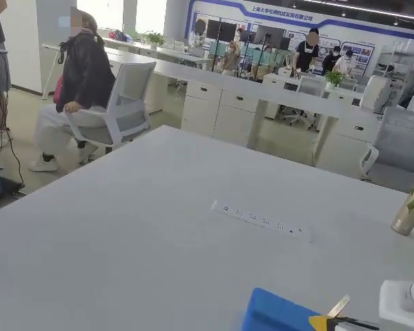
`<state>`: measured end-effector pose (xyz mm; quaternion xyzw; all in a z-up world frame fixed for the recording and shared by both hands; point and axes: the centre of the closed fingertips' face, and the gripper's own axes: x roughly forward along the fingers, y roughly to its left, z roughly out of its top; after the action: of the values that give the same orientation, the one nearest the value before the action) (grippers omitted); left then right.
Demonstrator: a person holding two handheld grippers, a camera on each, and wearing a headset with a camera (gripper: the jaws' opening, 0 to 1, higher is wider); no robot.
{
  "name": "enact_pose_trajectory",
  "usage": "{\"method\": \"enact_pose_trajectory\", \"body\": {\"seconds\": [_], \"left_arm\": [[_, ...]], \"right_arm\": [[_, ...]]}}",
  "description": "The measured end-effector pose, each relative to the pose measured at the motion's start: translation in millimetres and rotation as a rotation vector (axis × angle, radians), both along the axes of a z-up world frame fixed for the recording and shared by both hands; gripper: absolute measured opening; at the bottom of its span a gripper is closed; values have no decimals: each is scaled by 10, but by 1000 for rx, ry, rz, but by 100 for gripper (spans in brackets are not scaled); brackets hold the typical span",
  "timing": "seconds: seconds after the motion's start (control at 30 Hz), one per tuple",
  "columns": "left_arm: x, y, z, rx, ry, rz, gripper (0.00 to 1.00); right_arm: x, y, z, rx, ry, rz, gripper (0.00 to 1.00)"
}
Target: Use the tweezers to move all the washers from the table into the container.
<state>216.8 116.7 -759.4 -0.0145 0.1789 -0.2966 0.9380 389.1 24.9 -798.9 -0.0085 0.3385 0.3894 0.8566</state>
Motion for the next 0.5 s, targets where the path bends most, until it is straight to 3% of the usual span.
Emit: {"method": "enact_pose_trajectory", "body": {"seconds": [0.5], "left_arm": [[1, -7, -8, 3, 2, -5, 73]], "right_arm": [[-11, 9, -86, -14, 16, 6, 3]]}}
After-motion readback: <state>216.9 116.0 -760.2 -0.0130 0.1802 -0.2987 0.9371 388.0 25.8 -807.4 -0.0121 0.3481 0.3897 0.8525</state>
